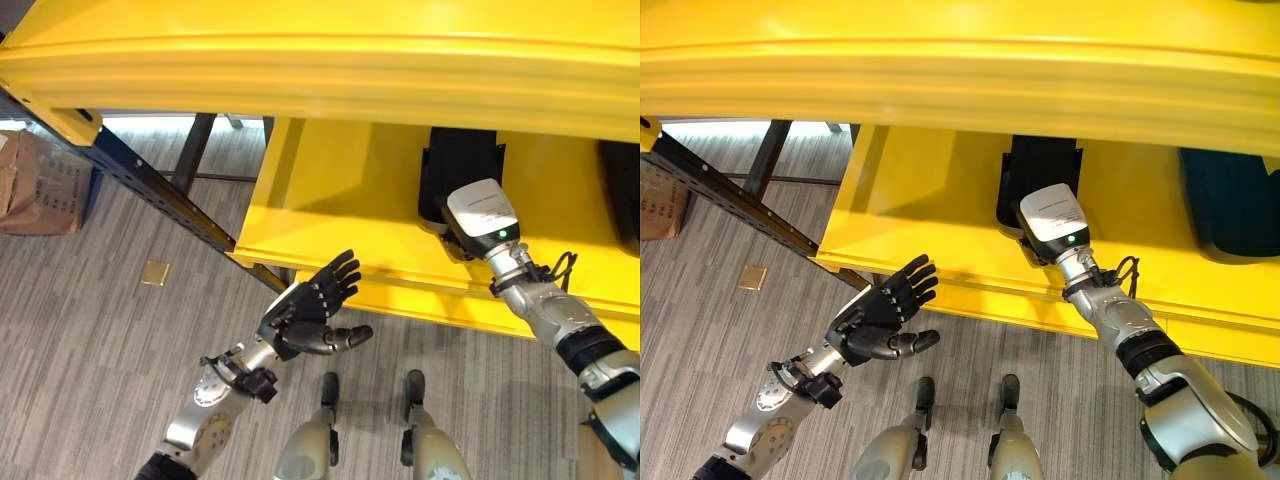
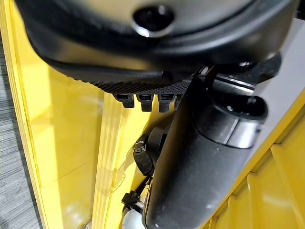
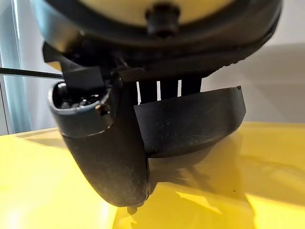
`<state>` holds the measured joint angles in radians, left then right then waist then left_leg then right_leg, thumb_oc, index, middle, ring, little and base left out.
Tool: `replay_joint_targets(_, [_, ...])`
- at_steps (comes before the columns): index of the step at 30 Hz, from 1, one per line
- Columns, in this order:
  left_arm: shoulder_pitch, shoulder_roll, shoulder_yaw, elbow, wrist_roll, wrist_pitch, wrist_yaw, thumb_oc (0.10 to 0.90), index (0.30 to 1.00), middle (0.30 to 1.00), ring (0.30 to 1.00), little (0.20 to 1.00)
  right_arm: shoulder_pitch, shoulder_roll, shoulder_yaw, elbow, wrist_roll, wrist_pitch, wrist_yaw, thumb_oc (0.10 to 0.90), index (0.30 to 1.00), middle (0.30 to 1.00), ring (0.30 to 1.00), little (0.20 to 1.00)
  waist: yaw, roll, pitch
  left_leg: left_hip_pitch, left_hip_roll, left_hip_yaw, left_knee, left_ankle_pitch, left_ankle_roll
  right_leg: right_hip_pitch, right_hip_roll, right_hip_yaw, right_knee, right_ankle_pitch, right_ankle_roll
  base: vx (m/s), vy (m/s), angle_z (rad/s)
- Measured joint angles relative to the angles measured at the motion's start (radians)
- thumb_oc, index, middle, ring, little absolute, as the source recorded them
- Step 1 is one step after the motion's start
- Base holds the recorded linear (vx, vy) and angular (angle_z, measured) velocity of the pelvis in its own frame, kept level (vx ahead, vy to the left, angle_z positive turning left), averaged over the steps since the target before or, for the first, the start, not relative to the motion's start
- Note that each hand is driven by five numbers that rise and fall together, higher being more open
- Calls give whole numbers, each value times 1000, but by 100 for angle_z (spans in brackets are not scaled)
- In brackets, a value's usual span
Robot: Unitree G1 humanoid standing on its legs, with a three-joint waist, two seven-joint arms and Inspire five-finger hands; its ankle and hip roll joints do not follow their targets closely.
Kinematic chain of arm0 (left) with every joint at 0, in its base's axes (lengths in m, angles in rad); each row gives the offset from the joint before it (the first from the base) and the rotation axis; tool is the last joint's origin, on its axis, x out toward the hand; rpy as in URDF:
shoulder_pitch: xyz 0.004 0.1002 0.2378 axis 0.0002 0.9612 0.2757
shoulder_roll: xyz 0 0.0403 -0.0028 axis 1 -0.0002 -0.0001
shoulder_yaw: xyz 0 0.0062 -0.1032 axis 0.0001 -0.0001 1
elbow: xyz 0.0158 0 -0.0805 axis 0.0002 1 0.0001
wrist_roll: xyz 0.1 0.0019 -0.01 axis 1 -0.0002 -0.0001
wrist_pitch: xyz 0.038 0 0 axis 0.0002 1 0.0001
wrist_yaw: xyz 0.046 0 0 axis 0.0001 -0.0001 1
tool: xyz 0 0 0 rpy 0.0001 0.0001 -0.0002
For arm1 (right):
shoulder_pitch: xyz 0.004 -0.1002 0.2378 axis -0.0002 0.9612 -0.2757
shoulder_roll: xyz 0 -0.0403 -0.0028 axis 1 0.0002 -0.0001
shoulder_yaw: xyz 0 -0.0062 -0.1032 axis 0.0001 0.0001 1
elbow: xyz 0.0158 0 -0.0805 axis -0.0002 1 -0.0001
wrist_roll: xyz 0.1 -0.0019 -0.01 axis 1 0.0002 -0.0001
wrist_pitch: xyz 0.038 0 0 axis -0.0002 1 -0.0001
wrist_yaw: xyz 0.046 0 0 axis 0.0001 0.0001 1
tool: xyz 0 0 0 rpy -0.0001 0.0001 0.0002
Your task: Move parts from the plastic box to the shelf.
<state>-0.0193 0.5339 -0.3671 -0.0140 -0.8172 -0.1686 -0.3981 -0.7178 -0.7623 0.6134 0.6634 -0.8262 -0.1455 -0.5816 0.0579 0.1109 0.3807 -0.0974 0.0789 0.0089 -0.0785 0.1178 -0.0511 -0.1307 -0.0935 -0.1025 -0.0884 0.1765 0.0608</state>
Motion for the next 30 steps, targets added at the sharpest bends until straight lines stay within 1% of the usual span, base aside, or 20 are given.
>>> replay_joint_targets(5, [3, 0, 0, 0, 0, 0, 0, 900, 1000, 1000, 1000, 1000, 0, 0, -2, 9, -19, 5, -17, 400, 300, 300, 300, 300, 2, 2, 1, 11, -3, 12, 0, -4, 4, 6, -3, 7, 0, 5, 3, 4, 15, -5])
replay_joint_targets(9, [3, 0, 0, -1, 0, 0, 0, 900, 1000, 1000, 1000, 1000, 0, -15, -11, 9, -19, 20, -27, 400, 300, 300, 300, 300, 0, 14, 7, 17, -12, 13, 0, -3, 4, 13, -12, 8, 0, 9, 5, 0, 0, 0])
replay_joint_targets(13, [4, 0, 0, -2, 0, 0, 0, 900, 1000, 1000, 1000, 1000, 0, -23, -12, 12, -36, 39, -21, 400, 300, 300, 300, 300, 1, 15, 7, 26, -16, 14, 0, -4, 5, 22, -16, 8, 0, 7, 8, 0, 0, 0])
replay_joint_targets(14, [5, 0, 0, -2, 0, 0, 0, 900, 1000, 1000, 1000, 1000, 0, -23, -13, 15, -35, 46, -18, 698, 717, 717, 717, 717, 1, 15, 7, 28, -16, 14, 0, -5, 6, 24, -17, 9, 0, 6, 8, 0, 0, 0])
replay_joint_targets(15, [6, 0, 0, -2, 0, 0, 0, 900, 1000, 1000, 1000, 1000, 0, -24, -16, 15, -35, 47, -12, 900, 1000, 1000, 1000, 1000, 1, 15, 7, 30, -16, 14, 0, -6, 7, 26, -17, 9, 0, 5, 9, 0, 0, 0])
replay_joint_targets(17, [8, 0, 0, -5, -1, 0, 0, 900, 1000, 1000, 1000, 1000, 0, -25, -21, 16, -34, 49, -2, 900, 1000, 1000, 1000, 1000, 1, 15, 7, 32, -16, 14, 0, -11, 14, 28, -17, 10, 0, 5, 9, 0, 0, 0])
replay_joint_targets(30, [12, 0, 0, -20, -1, -1, 0, 900, 1000, 1000, 1000, 1000, 19, -28, -77, -13, 6, 59, 105, 900, 1000, 1000, 1000, 1000, -2, 13, 7, 51, -17, 16, 0, -12, 10, 45, -17, 12, 0, 3, 12, 0, 0, 0])
